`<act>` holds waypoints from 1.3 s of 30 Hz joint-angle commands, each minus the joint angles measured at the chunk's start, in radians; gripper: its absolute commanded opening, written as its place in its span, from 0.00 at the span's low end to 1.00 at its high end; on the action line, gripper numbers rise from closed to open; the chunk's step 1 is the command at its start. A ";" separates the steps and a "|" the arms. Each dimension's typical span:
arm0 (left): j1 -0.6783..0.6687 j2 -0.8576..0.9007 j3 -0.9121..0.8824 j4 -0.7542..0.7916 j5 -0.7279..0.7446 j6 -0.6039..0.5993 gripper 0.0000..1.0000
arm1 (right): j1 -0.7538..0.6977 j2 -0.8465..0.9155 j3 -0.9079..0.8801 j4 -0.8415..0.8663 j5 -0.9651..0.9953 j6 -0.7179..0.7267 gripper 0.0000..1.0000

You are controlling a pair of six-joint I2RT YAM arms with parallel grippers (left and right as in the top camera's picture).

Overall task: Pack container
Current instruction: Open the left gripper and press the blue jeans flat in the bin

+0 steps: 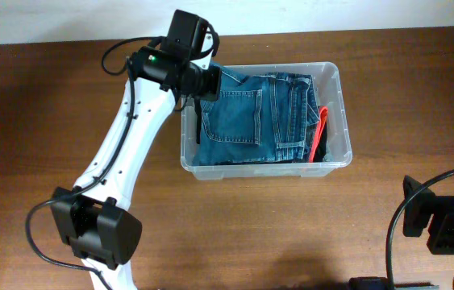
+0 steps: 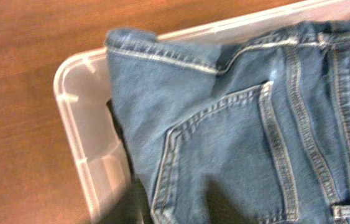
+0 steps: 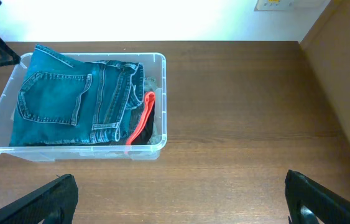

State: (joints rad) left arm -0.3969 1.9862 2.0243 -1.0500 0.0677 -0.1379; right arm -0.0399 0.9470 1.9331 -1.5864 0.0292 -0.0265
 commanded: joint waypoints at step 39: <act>-0.078 0.276 0.096 -0.021 -0.214 -0.008 0.01 | -0.006 0.003 0.002 0.004 0.009 0.006 0.99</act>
State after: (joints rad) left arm -0.4740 2.2501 2.0911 -1.0672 -0.1333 -0.1417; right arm -0.0399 0.9470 1.9331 -1.5864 0.0292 -0.0261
